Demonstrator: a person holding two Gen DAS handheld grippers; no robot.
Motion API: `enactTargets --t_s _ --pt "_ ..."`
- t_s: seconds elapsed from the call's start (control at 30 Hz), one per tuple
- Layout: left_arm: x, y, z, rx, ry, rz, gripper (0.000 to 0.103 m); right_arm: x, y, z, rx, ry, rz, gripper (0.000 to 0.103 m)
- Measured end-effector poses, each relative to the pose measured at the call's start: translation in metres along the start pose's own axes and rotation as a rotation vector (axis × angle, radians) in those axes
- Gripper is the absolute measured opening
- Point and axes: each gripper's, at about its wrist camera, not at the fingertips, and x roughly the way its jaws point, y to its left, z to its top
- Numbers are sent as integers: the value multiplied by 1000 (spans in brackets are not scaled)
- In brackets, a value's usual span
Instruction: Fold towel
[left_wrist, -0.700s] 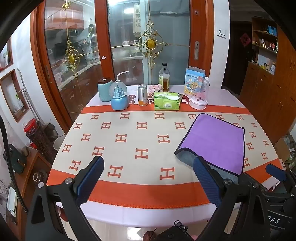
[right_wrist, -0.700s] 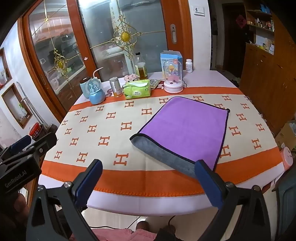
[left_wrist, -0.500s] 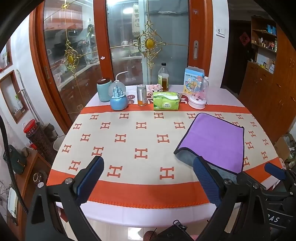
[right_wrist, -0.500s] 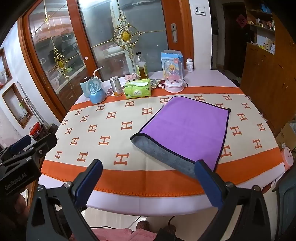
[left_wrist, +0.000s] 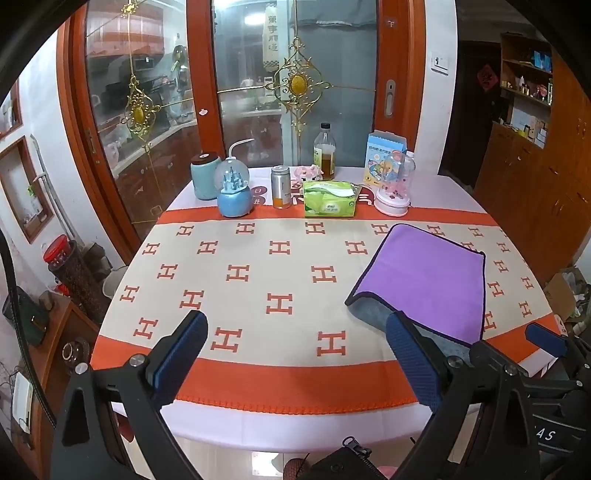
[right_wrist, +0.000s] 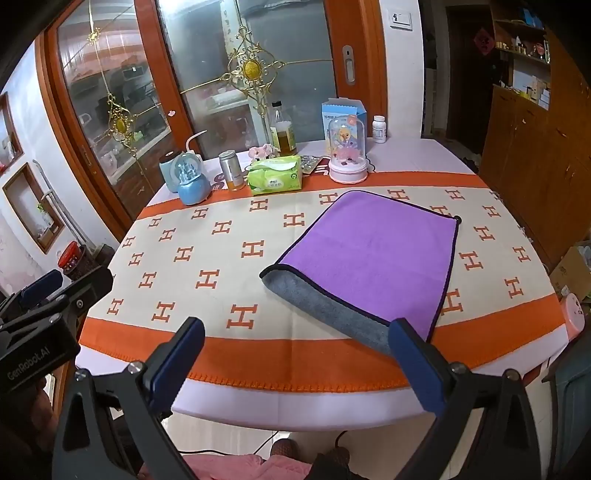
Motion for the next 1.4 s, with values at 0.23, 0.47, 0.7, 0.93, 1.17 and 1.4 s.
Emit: enactTargets --t_s 0.23,0.47,0.7,0.93,1.17,1.4 --pt "0 2 1 -4 0 -1 97 4 4 -2 -8 2 -5 100" --pt "1 3 4 -6 0 -6 97 6 9 0 -20 10 -20 100" --pt "1 3 4 -6 0 -6 97 5 8 1 -21 9 -22 100" --pt "2 4 4 -7 -1 -10 97 4 8 1 -21 9 -24 100" --pt "3 4 3 -2 3 -22 97 -1 8 0 -22 14 -35 100" --pt "-1 14 1 14 9 -55 97 -6 19 -7 -8 7 -66 100"
